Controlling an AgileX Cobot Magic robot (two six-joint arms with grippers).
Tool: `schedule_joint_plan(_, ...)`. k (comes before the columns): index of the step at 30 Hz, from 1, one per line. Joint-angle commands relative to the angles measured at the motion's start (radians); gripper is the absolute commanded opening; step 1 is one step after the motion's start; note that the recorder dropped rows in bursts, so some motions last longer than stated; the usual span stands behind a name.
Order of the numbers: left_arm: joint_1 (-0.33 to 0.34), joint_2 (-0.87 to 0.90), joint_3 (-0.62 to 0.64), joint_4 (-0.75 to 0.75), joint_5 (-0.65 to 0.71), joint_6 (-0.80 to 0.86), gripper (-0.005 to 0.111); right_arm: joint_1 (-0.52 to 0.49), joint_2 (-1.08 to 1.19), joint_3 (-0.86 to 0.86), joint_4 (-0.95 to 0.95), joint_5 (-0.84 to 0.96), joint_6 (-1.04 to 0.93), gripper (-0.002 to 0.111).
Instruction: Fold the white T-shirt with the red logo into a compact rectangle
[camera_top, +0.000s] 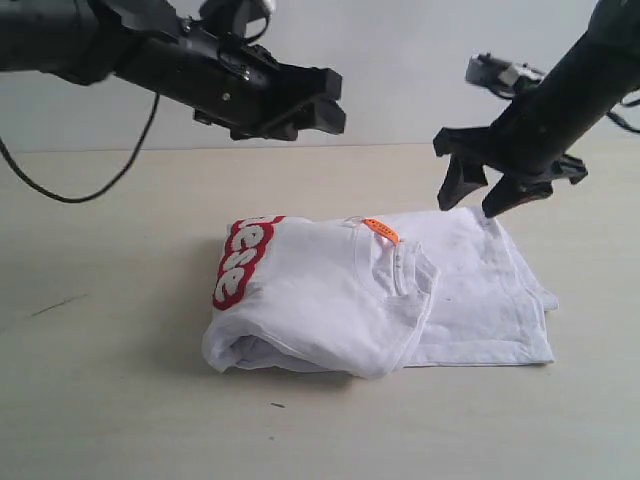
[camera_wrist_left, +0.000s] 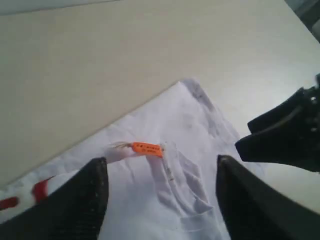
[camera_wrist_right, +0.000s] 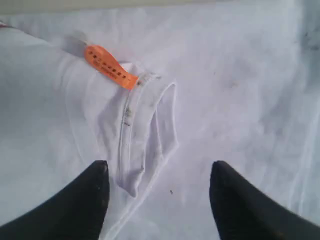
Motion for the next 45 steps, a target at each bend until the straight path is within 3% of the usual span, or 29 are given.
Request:
schedule_joint_plan(1,0.058,-0.073,-0.006,0.227,0.109,-0.119,0.061,-0.004,0.119,0.001,0.179,-0.039,-0.157,0.058)
schedule_joint_plan(3,0.068,-0.087,-0.006,0.37,0.133,-0.199,0.061,0.004,0.176,0.001,0.305,-0.046,-0.265,0.058)
schedule_joint_plan(5,0.071,-0.087,-0.006,0.451,0.148,-0.238,0.061,0.004,0.216,0.001,0.304,-0.073,-0.277,0.058)
schedule_joint_plan(9,0.072,-0.083,-0.006,0.461,0.15,-0.238,0.061,0.004,0.233,0.001,0.187,-0.14,-0.221,0.058)
schedule_joint_plan(16,0.076,-0.082,-0.001,0.46,0.16,-0.238,0.061,0.005,0.251,0.001,0.335,-0.084,-0.283,0.058)
schedule_joint_plan(26,0.076,-0.082,0.005,0.471,0.182,-0.238,0.061,0.067,0.288,0.001,0.278,-0.069,-0.265,0.058)
schedule_joint_plan(29,0.076,-0.082,0.005,0.473,0.196,-0.238,0.061,0.069,0.286,-0.01,0.273,-0.069,-0.249,0.05)
schedule_joint_plan(35,0.076,-0.082,0.005,0.486,0.205,-0.238,0.061,0.069,0.274,-0.063,0.203,-0.009,-0.224,0.0)
schedule_joint_plan(45,0.076,-0.082,0.005,0.486,0.207,-0.238,0.061,0.069,0.14,-0.08,0.15,-0.042,-0.225,0.0)
